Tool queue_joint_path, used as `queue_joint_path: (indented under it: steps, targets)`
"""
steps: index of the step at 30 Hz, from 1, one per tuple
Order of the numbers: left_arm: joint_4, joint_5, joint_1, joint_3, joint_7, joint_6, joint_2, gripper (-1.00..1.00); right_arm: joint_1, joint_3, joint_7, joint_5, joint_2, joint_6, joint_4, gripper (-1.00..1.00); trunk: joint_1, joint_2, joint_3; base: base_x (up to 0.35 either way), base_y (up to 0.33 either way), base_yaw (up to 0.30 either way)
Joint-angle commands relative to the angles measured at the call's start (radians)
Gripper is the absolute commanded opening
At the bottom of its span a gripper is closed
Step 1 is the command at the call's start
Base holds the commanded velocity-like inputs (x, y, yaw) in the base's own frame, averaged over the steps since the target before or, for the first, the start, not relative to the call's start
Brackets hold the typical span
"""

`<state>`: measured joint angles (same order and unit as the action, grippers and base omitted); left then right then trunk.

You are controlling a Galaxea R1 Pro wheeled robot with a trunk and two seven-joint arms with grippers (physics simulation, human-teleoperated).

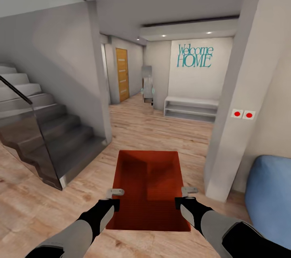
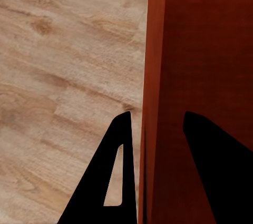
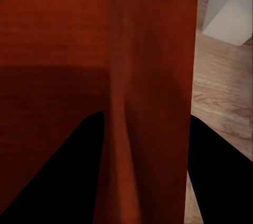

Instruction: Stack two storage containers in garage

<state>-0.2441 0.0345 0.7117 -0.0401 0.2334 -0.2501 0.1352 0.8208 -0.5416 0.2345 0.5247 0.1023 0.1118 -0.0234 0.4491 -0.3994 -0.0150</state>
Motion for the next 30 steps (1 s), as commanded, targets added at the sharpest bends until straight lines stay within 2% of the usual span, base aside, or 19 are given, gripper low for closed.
queue_joint_path:
  steps: [1,30]
  targets:
    - [0.002,-0.007,0.0,0.017,0.011,-0.008,0.001,-1.0,0.0,-0.089,0.046,-0.011,0.005,-0.049,-0.003,-1.0,0.001,-0.001,0.0,0.322,0.0,0.0]
    - [0.002,-0.007,0.0,0.017,0.011,-0.008,0.001,-1.0,0.0,-0.089,0.046,-0.01,0.005,-0.049,-0.003,-1.0,0.001,-0.001,0.0,0.322,0.0,0.0]
